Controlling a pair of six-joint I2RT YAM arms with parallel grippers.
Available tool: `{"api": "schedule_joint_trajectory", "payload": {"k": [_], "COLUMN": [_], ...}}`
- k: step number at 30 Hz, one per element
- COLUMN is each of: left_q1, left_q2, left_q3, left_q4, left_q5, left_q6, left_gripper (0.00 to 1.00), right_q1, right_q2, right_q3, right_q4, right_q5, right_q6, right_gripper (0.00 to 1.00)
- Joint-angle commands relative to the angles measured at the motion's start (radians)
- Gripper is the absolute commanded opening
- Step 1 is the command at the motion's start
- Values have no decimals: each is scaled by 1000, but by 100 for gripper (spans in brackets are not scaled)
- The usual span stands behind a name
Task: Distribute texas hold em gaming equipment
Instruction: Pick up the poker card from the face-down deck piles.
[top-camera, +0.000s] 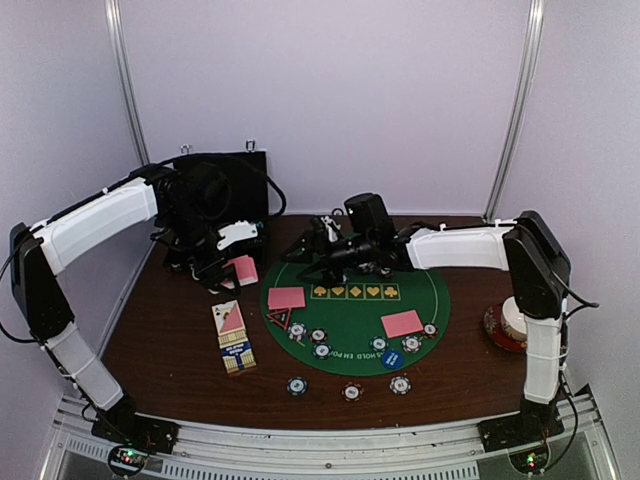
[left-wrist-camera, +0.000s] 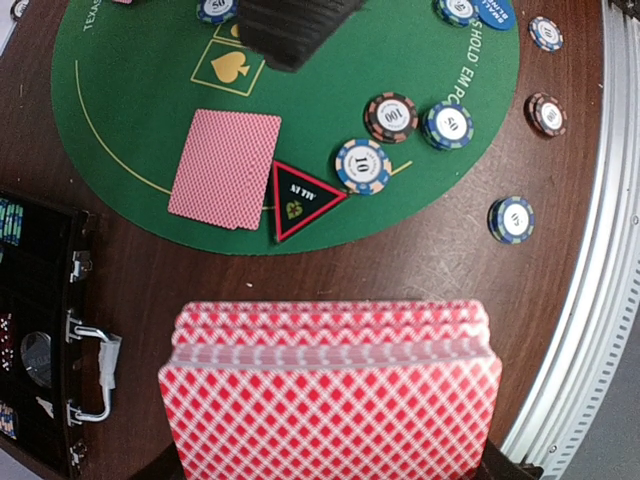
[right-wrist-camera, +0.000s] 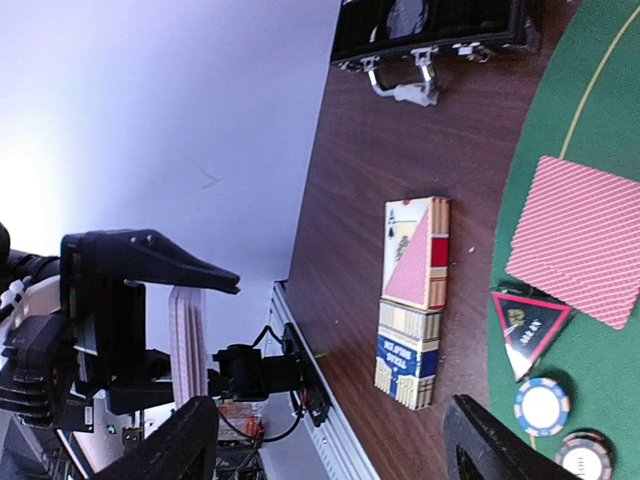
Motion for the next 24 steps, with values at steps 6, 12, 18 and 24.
{"api": "schedule_joint_trajectory", "payload": {"k": [6, 12, 18, 24], "left_q1": [2, 2, 2, 2], "left_q2": [15, 21, 22, 19], "left_q3": [48, 60, 62, 57], "left_q4": [7, 6, 5, 6], "left_q5": [32, 40, 48, 48], "left_q6": [0, -1, -3, -2], "left_gripper": [14, 14, 13, 13], "right_q1": [69, 97, 109, 117], "right_q2": [13, 55, 108, 148], "right_q3": [31, 93, 163, 210], "right_q4": [226, 214, 177, 173], "right_q5": [-77, -94, -108, -113], "right_q6": [146, 148, 145, 154], "right_gripper": [79, 78, 77, 76]}}
